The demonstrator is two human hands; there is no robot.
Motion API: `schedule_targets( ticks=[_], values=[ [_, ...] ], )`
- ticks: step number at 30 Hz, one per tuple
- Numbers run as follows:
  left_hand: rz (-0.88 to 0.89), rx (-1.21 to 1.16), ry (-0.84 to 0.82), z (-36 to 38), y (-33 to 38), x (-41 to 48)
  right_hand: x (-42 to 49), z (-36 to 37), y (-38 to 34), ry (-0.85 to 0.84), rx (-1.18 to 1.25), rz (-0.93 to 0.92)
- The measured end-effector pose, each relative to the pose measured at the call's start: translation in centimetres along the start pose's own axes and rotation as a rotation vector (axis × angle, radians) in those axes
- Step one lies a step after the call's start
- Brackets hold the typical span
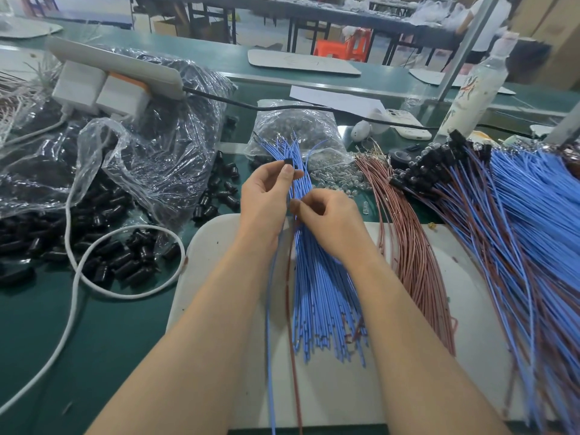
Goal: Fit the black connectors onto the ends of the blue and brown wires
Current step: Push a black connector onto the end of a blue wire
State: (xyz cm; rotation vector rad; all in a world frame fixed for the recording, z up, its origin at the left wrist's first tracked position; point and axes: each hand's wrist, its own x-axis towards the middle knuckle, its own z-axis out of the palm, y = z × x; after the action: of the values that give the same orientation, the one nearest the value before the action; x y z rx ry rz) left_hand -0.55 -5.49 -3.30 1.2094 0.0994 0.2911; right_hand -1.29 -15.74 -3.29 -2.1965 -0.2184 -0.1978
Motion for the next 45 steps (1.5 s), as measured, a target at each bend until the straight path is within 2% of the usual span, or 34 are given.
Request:
schedule_targets(
  ticks=[3,6,8,18,35,41,45],
  values=[
    [0.061,0.106,-0.006,-0.3,-0.2,0.3,0.2,-1.6,0.6,0.165,-0.035,0.032],
    [0.11,0.26,-0.057,-0.2,-0.5,0.1,0.5,-3.7,2.1,0.379,-0.106,0.145],
    [0.141,0.338,-0.079,-0.1,-0.6,-0.1,0.6,-4.0,2.8,0.426,-0.145,0.196],
    [0.174,0.379,-0.141,0.1,-0.6,-0.5,0.7,-2.4,3.3,0.197,-0.357,0.147],
    [0.17,0.358,-0.167,0.2,-0.7,-0.5,0.8,-2.2,3.1,0.194,-0.411,0.18],
    [0.167,0.355,-0.147,0.1,-0.8,-0.4,0.8,-2.7,2.8,0.321,-0.163,0.176],
    [0.16,0.35,-0.143,0.1,-0.8,-0.3,1.0,-3.6,2.8,0.387,0.177,0.247]
  ],
)
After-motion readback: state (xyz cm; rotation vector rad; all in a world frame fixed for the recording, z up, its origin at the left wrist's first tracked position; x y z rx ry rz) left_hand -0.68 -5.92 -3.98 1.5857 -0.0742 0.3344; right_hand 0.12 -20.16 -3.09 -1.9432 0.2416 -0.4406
